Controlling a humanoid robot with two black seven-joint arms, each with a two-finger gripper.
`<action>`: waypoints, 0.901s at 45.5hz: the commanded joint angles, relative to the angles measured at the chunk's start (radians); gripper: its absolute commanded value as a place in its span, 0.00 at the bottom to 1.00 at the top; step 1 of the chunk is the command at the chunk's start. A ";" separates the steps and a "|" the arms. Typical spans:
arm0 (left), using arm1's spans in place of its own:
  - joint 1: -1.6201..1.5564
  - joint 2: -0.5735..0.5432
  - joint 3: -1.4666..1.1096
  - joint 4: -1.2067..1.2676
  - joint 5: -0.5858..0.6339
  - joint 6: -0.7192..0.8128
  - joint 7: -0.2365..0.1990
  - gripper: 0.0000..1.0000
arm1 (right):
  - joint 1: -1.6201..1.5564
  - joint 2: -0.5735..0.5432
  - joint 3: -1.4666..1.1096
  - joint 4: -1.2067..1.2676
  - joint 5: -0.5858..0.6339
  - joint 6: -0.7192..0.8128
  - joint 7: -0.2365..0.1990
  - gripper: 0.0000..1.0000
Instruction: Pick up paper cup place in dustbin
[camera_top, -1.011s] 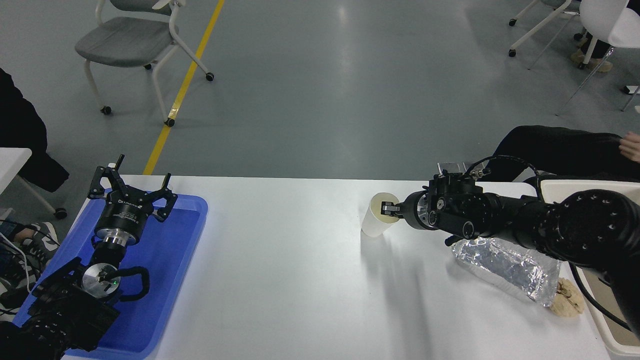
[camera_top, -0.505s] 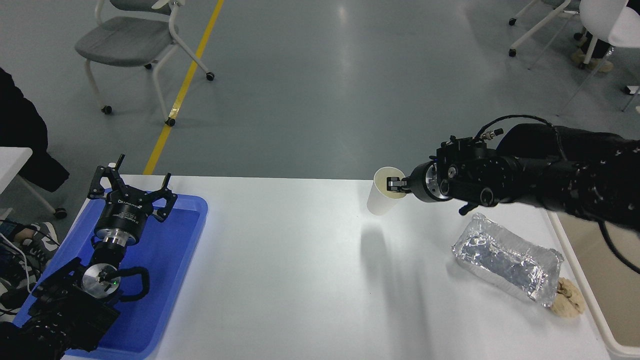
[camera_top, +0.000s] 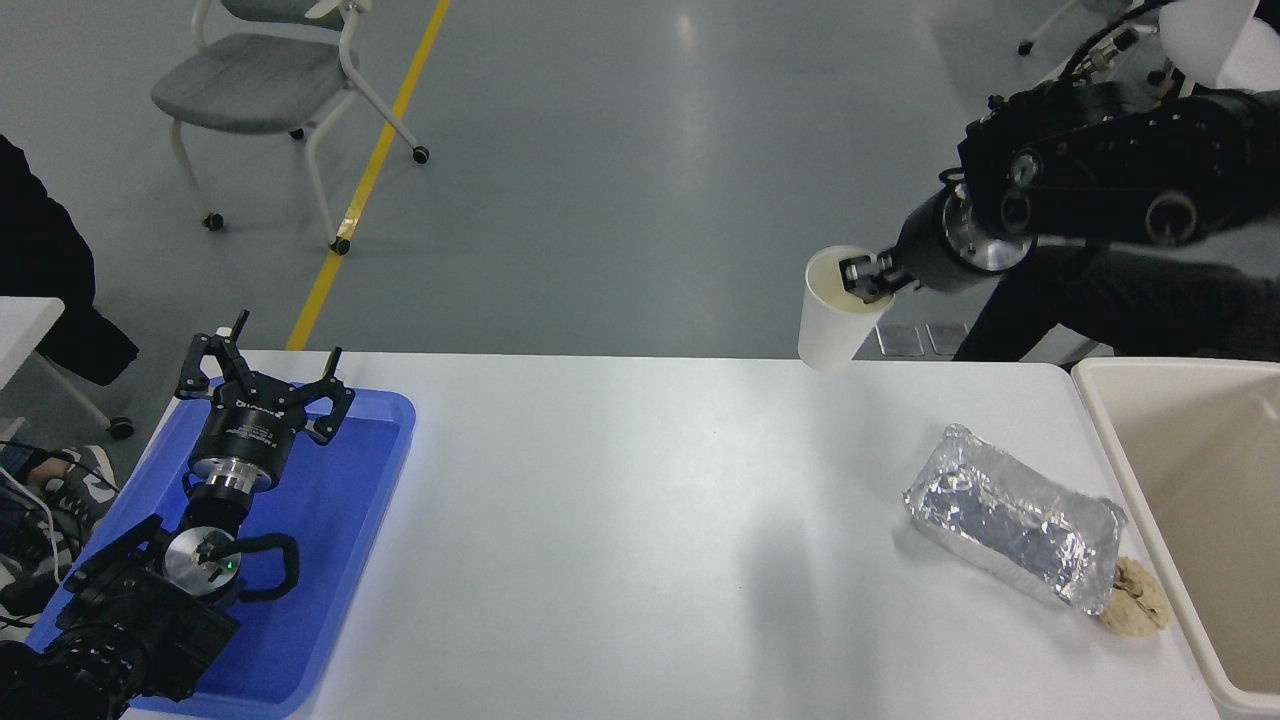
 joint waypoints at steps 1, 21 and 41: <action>0.000 0.001 0.000 -0.001 0.000 0.000 0.000 1.00 | 0.085 -0.010 -0.040 0.038 -0.001 0.038 -0.022 0.00; 0.002 0.001 -0.001 -0.001 0.000 0.000 -0.002 1.00 | 0.105 -0.268 -0.204 -0.004 -0.116 0.059 -0.053 0.00; 0.002 0.003 -0.001 0.002 0.000 0.000 -0.002 1.00 | -0.180 -0.667 -0.112 -0.290 -0.330 0.039 -0.036 0.00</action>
